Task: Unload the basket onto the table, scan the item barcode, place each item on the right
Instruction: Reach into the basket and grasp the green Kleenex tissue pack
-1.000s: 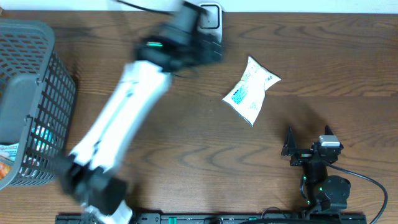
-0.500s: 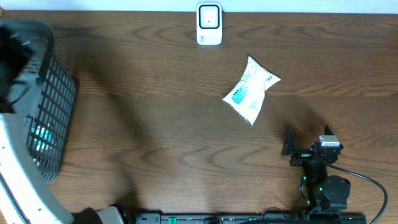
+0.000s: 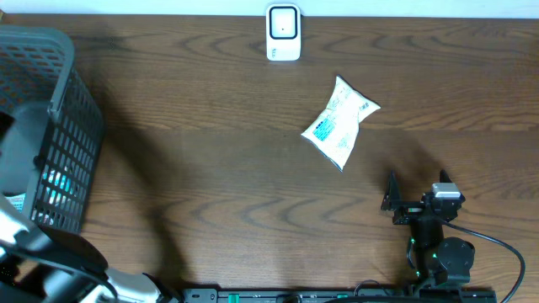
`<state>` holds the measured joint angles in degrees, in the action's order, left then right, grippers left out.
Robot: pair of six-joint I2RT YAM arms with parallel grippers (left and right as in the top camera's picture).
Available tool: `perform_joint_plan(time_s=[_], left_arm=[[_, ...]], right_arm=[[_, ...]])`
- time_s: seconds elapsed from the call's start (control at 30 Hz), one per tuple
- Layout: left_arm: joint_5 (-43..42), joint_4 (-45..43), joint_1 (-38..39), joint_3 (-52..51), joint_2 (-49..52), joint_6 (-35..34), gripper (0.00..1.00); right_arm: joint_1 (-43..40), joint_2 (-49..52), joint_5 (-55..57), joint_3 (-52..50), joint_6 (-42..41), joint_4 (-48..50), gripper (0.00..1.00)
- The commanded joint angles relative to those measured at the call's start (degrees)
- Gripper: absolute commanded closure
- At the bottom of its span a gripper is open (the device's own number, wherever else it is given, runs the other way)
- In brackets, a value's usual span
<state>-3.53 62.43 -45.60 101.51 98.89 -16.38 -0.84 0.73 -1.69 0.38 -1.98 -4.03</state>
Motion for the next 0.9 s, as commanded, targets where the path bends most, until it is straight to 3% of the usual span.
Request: perform_joint_plan(time_s=[0.0, 0.37, 0.87], left_arm=[[-1.33, 0.09, 0.98, -3.65, 3.87, 7.39, 0.12], [-1.73, -2.16, 1.66, -12.74, 9.6, 15.69, 0.12], [-0.59, -12.24, 1.66, -25.51, 9.68, 16.61, 0.12]], right_arm=[[-0.24, -0.07, 0.2, -0.02, -0.59, -0.28, 0.01], [-0.24, -0.07, 0.2, -0.02, -0.59, -0.28, 0.01], [-0.24, -0.07, 0.2, -0.02, -0.59, -0.28, 0.01]])
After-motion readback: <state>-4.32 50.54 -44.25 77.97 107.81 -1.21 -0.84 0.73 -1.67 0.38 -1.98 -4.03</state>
